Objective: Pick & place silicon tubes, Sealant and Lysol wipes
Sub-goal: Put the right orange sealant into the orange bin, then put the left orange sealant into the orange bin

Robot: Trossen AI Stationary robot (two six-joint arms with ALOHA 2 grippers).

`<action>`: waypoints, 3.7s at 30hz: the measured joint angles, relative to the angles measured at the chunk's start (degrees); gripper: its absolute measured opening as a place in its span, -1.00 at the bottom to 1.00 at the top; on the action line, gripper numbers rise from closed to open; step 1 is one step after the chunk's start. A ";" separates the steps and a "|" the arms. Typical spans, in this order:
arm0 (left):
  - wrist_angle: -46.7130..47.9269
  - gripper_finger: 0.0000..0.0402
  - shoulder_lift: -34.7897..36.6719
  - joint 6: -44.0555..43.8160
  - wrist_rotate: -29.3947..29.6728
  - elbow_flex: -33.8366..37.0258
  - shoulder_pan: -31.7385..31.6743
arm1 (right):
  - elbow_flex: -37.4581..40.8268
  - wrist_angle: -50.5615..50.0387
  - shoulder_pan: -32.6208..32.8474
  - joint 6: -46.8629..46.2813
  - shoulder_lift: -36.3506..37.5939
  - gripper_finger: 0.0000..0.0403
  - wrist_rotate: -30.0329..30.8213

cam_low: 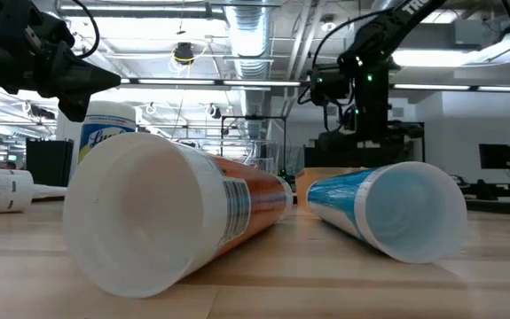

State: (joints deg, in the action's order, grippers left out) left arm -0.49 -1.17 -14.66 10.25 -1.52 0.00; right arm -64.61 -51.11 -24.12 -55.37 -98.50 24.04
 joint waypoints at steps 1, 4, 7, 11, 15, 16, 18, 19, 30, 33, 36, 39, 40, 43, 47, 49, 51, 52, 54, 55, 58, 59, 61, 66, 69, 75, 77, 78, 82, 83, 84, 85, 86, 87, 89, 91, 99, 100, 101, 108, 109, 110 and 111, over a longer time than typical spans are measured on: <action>0.00 -1.00 0.00 0.00 -0.01 0.00 0.01 | -1.21 -1.69 -0.01 0.13 0.00 0.23 -0.01; 0.00 -1.00 0.00 0.00 -0.01 0.00 -0.01 | -5.43 -7.31 0.07 1.71 0.00 0.21 0.00; -0.04 -1.00 0.00 -0.02 -0.01 0.00 0.01 | -10.56 -13.00 1.66 4.51 0.00 0.18 0.17; -0.14 -1.00 -0.01 -0.11 -0.34 0.00 0.01 | -16.71 -18.12 5.55 11.19 0.38 0.16 0.22; -1.38 -1.00 -0.01 -1.74 -0.36 0.09 0.00 | -18.45 -17.70 9.26 17.58 3.43 0.14 0.49; -1.42 -1.00 0.00 -1.73 -0.40 0.09 -0.01 | -18.45 -17.55 10.02 18.46 4.61 0.13 0.54; -1.35 -1.00 -0.04 -1.21 -1.09 -0.36 0.00 | -18.36 -17.52 11.32 20.04 7.32 0.11 1.16; -1.28 -1.00 -0.02 -0.58 -1.38 -0.77 0.01 | -17.96 -17.28 11.94 21.12 8.98 0.10 1.60; 17.02 -1.00 -0.29 0.13 -3.05 -12.01 -0.01 | 4.17 5.61 21.91 27.40 36.80 -0.12 1.43; 17.51 -1.00 -1.55 0.02 -3.02 -14.82 0.01 | 13.61 13.12 25.34 25.91 44.81 -0.20 1.38; 17.82 -1.00 -4.60 -0.02 -3.04 -17.30 0.01 | 22.56 19.88 28.72 22.92 52.30 -0.27 1.47; 18.56 -1.00 -9.38 -0.04 -3.12 -19.93 0.01 | 30.42 26.06 31.61 21.10 58.66 -0.34 1.94; 18.73 -1.00 -11.33 -0.07 -3.24 -20.95 0.01 | 32.59 28.55 32.38 20.90 60.40 -0.35 2.41; 20.57 -1.00 -17.90 -0.41 -3.46 -24.31 0.01 | 38.41 34.13 34.42 20.86 65.13 -0.40 4.87; 29.02 -1.00 -26.86 -2.38 -4.57 -31.17 0.01 | 43.98 37.85 36.73 20.84 71.93 -0.42 8.89; 34.53 -1.00 -31.01 -4.11 -5.60 -35.18 0.01 | 46.38 39.42 37.74 20.85 74.90 -0.42 9.96; 40.62 -1.00 -34.78 -5.87 -6.77 -38.80 0.01 | 48.37 40.98 38.75 21.02 77.41 -0.42 10.70; 43.21 -1.00 -36.49 -6.91 -7.48 -40.46 0.01 | 49.19 41.54 39.18 21.17 78.76 -0.42 10.71; 48.38 -1.00 -39.36 -9.23 -9.63 -43.56 0.01 | 50.80 42.29 40.03 21.28 81.06 -0.42 10.83; 50.75 -1.00 -40.51 -10.56 -10.79 -44.71 0.01 | 51.46 42.70 40.39 21.38 82.04 -0.42 10.83; 55.50 -1.00 -43.04 -14.72 -14.81 -46.74 0.39 | 53.21 43.75 41.43 22.93 84.56 -0.41 10.84; 56.24 -1.00 -43.58 -16.15 -16.02 -46.84 0.70 | 53.80 44.46 41.70 23.56 85.29 -0.41 10.82; 58.04 -1.00 -44.36 -18.83 -18.01 -46.79 1.65 | 55.04 44.73 42.13 24.23 86.96 -0.41 10.83; 64.67 -1.00 -45.51 -25.68 -19.09 -46.66 4.44 | 56.93 45.94 42.52 27.14 90.18 -0.41 10.82; 67.95 -1.00 -45.62 -30.20 -19.00 -46.64 5.49 | 58.92 49.32 42.36 30.30 92.20 -0.41 10.84; 68.52 -1.00 -45.62 -36.93 -19.12 -46.62 6.96 | 61.27 50.31 42.38 31.01 95.02 -0.41 12.03; 68.49 -1.00 -45.62 -38.18 -19.24 -46.62 7.18 | 61.41 50.30 42.38 30.98 95.52 -0.41 12.07; 68.38 -1.00 -45.62 -38.88 -19.25 -46.61 7.20 | 61.41 50.36 42.38 30.98 95.61 -0.41 12.08; 67.67 -1.00 -45.62 -40.11 -19.27 -46.60 7.20 | 61.41 50.32 42.38 30.98 95.58 -0.41 12.06; 67.65 -1.00 -45.62 -40.07 -19.27 -46.60 7.20 | 61.41 50.32 42.38 30.98 95.58 -0.41 12.06; 67.64 -1.00 -45.62 -39.99 -19.27 -46.60 7.20 | 61.41 50.31 42.38 30.98 95.58 -0.41 12.06; 67.65 -1.00 -45.62 -39.98 -19.27 -46.60 7.20 | 61.41 50.32 42.38 30.98 95.58 -0.41 12.06; 67.65 -1.00 -45.62 -40.04 -19.27 -46.60 7.20 | 61.41 50.32 42.38 30.98 95.58 -0.41 12.06; 67.65 -1.00 -45.62 -40.07 -19.27 -46.60 7.20 | 61.41 50.32 42.38 30.98 95.58 -0.41 12.06; 67.65 -1.00 -45.62 -40.11 -19.44 -46.60 7.20 | 61.41 50.29 42.38 30.98 95.58 -0.41 12.06; 67.65 -1.00 -45.62 -40.32 -20.24 -46.60 7.20 | 61.41 50.30 42.38 30.98 95.58 -0.41 12.06; 67.65 -0.84 -45.62 -41.45 -24.11 -46.58 7.20 | 61.41 50.29 42.38 30.95 95.58 -0.41 12.02; 67.65 -0.78 -45.67 -41.46 -24.56 -46.58 7.20 | 61.41 50.29 42.38 30.94 95.58 -0.41 12.01; 67.65 -0.71 -45.76 -41.46 -24.88 -46.58 7.20 | 61.41 50.29 42.38 30.94 95.58 -0.41 12.00; 67.65 -0.21 -45.77 -41.59 -23.09 -46.58 7.20 | 61.41 50.29 42.38 30.92 95.58 -0.41 11.99; 67.59 -0.15 -45.79 -42.20 -22.64 -46.58 7.20 | 61.41 50.29 42.38 30.92 95.58 -0.41 11.99; 67.43 -0.11 -45.78 -43.75 -22.20 -46.58 7.20 | 61.41 50.29 42.38 30.92 95.58 -0.41 11.99; 67.18 -0.07 -45.77 -45.69 -21.78 -46.58 7.20 | 61.41 50.29 42.38 30.92 95.58 -0.41 11.99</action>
State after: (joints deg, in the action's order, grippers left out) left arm 66.69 -46.94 -60.35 -11.53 -48.10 7.20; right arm -3.20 -0.82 18.26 -24.45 -2.92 36.03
